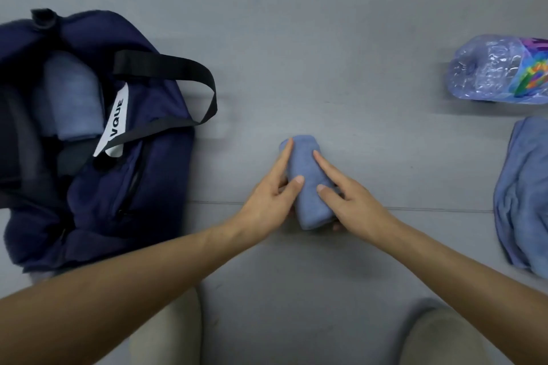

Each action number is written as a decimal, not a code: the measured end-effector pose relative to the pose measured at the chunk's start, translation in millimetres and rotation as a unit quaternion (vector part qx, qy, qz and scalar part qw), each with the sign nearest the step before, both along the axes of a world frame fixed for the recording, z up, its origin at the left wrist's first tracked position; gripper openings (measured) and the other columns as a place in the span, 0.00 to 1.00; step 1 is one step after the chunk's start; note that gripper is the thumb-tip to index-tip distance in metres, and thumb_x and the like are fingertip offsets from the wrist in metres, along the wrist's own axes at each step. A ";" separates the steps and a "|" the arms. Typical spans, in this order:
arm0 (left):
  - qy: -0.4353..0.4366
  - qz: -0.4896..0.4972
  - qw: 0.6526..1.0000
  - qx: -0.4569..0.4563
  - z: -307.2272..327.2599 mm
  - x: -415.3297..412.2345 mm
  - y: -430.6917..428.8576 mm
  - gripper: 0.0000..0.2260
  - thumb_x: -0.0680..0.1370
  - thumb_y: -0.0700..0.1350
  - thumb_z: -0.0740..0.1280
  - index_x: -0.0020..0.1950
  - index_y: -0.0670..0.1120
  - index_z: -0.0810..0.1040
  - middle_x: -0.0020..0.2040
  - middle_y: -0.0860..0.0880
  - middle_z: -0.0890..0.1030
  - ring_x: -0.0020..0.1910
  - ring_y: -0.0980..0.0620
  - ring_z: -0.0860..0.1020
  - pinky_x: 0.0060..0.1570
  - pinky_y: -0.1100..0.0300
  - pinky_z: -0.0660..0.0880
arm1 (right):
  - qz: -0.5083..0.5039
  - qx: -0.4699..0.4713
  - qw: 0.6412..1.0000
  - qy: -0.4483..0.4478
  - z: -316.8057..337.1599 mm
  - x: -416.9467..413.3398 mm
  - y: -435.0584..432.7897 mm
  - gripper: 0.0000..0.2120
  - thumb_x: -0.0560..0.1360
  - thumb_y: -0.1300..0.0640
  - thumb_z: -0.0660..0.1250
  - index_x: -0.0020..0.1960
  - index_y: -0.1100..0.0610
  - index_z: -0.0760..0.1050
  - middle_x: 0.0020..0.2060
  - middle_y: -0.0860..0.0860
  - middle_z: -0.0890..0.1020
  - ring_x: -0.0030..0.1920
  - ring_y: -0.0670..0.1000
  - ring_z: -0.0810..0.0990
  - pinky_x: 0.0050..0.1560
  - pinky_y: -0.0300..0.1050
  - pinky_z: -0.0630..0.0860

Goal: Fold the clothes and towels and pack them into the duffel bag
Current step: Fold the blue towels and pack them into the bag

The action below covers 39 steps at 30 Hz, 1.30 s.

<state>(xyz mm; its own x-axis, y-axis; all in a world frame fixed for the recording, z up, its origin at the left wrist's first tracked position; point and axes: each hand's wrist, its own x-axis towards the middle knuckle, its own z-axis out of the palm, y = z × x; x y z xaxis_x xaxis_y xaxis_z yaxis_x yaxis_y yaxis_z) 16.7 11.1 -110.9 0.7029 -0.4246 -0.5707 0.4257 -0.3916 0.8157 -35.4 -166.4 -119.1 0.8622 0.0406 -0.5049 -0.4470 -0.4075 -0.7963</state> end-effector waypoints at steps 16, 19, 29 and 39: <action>-0.165 0.097 0.978 -0.081 177.3 98.7 148.3 0.26 0.84 0.42 0.61 0.79 0.63 0.62 0.67 0.47 0.79 0.66 0.44 0.78 0.68 0.43 0.73 | 0.134 0.223 0.962 -0.076 185.4 153.1 121.4 0.37 0.75 0.64 0.71 0.73 0.32 0.65 0.60 0.36 0.80 0.56 0.42 0.83 0.44 0.38 0.82; -0.292 0.110 0.947 0.076 160.5 99.8 194.6 0.24 0.83 0.51 0.63 0.77 0.68 0.61 0.59 0.50 0.83 0.59 0.47 0.80 0.61 0.45 0.76 | 0.132 0.222 0.963 -0.075 166.9 165.2 174.1 0.34 0.77 0.65 0.69 0.72 0.34 0.67 0.55 0.36 0.82 0.52 0.46 0.85 0.45 0.37 0.81; -0.300 0.027 0.763 0.571 110.1 86.9 315.3 0.26 0.79 0.49 0.65 0.75 0.63 0.64 0.54 0.48 0.73 0.47 0.39 0.77 0.37 0.51 0.71 | 0.112 0.090 0.986 -0.090 97.2 203.5 258.8 0.34 0.77 0.56 0.71 0.74 0.31 0.61 0.58 0.47 0.79 0.54 0.52 0.82 0.57 0.47 0.80; -0.424 0.108 0.737 0.514 142.4 89.2 329.7 0.31 0.72 0.40 0.60 0.76 0.54 0.69 0.46 0.49 0.71 0.34 0.39 0.73 0.31 0.50 0.73 | 0.191 0.066 0.976 -0.083 76.1 203.4 343.0 0.37 0.76 0.49 0.71 0.78 0.33 0.55 0.46 0.55 0.81 0.37 0.48 0.77 0.47 0.44 0.77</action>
